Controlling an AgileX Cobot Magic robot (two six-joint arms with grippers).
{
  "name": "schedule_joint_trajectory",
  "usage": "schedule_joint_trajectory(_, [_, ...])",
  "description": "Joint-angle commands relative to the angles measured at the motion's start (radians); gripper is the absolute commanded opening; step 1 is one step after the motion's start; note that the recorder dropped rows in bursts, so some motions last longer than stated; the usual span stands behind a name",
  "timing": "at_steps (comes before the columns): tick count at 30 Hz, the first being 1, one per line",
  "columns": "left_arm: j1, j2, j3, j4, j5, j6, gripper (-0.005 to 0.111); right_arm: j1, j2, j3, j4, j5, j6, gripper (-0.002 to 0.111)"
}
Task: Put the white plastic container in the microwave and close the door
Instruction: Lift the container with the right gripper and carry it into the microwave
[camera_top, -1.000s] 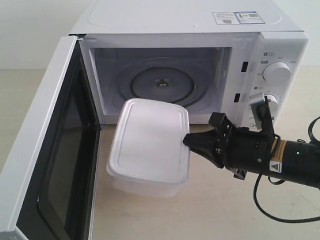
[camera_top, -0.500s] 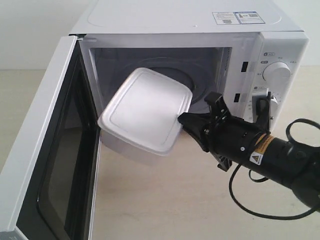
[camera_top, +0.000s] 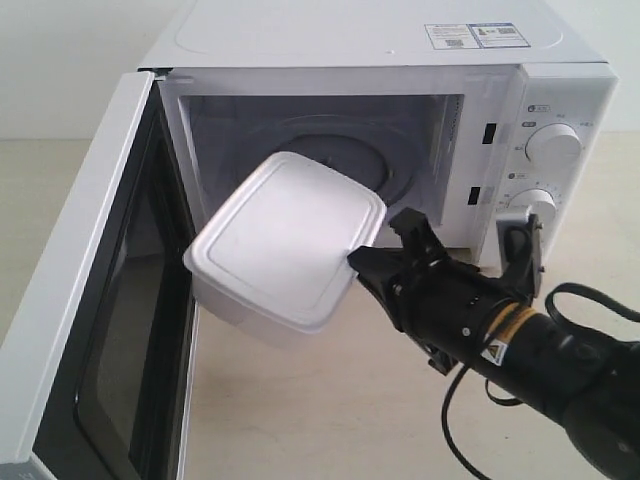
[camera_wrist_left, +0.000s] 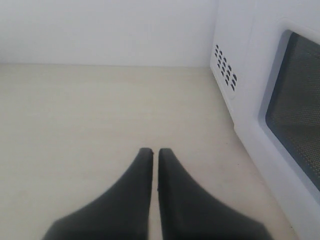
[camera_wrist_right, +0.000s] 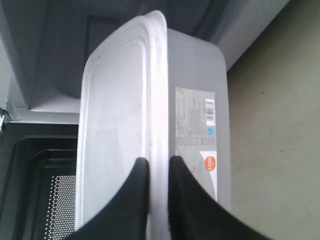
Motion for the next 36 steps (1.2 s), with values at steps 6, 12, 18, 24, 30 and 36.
schedule_joint_trajectory(6, [0.003,-0.003,0.003,0.0,-0.005,-0.006,0.004,0.002,-0.199,0.097,0.063,0.06,-0.097,0.0])
schedule_joint_trajectory(12, [0.003,-0.003,0.003,0.0,-0.005,-0.006,0.004,0.002,-0.244,0.095,0.116,0.14,-0.134,0.0])
schedule_joint_trajectory(18, [0.003,-0.003,0.003,0.0,-0.005,-0.006,0.004,0.002,-0.244,0.006,0.17,0.263,-0.151,0.0])
schedule_joint_trajectory(24, [0.003,-0.003,0.003,0.0,-0.005,-0.006,0.004,0.002,-0.244,-0.077,0.296,0.344,-0.251,0.0])
schedule_joint_trajectory(30, [0.003,-0.003,0.003,0.0,-0.005,-0.006,0.004,0.002,-0.22,-0.163,0.373,0.399,-0.329,0.0])
schedule_joint_trajectory(36, [0.003,-0.003,0.003,0.0,-0.005,-0.006,0.004,0.002,-0.187,-0.173,0.429,0.389,-0.326,0.0])
